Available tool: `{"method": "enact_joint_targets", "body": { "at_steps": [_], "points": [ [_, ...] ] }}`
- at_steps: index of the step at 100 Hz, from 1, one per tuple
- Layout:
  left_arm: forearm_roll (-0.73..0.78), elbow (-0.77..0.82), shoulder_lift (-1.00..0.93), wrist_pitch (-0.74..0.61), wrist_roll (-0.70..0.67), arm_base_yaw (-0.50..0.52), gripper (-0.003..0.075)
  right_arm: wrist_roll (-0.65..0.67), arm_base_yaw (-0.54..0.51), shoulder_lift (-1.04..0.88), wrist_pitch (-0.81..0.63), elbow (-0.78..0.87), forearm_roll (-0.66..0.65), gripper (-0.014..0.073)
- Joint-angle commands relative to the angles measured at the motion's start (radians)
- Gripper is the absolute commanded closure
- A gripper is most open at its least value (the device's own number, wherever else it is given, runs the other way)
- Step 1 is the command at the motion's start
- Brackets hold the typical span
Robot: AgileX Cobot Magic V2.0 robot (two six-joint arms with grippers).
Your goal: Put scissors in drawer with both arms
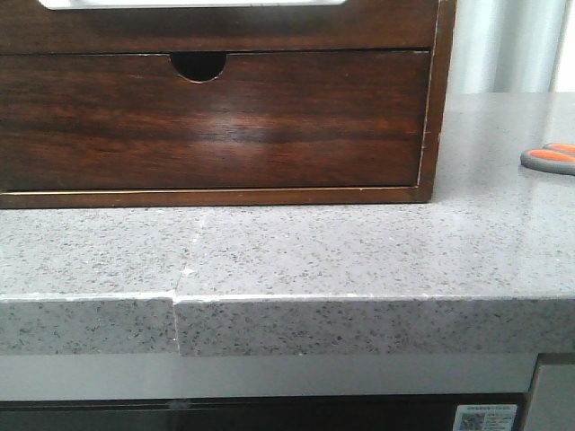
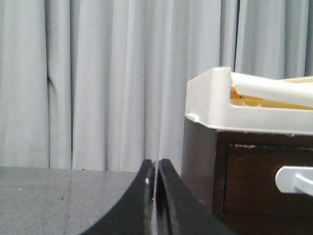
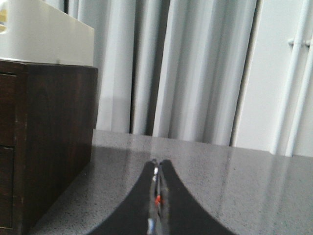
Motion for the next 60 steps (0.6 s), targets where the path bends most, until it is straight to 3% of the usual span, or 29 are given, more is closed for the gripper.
{"method": "enact_joint_targets", "body": {
  "at_steps": [1, 18, 30, 44, 51, 60],
  "points": [
    [0.003, -0.087, 0.069, -0.039, -0.007, 0.001, 0.0742, 0.01, -0.006, 0.085, -0.017, -0.097, 0.0, 0.0655],
    [0.003, -0.191, 0.198, -0.037, -0.007, 0.001, 0.0742, 0.1, -0.006, 0.212, 0.173, -0.252, 0.158, 0.0655],
    [0.003, -0.231, 0.252, -0.036, -0.007, 0.001, 0.0742, 0.1, -0.006, 0.265, 0.322, -0.327, 0.173, 0.0655],
    [0.007, -0.238, 0.289, -0.028, -0.007, 0.001, 0.0737, 0.1, -0.006, 0.27, 0.361, -0.338, 0.173, 0.0655],
    [0.009, -0.238, 0.3, -0.019, -0.007, 0.001, 0.0675, 0.1, -0.006, 0.27, 0.363, -0.338, 0.173, 0.0655],
    [0.009, -0.238, 0.318, -0.021, -0.007, 0.001, 0.0515, 0.1, -0.006, 0.27, 0.38, -0.336, 0.173, 0.0655]
  ]
}}
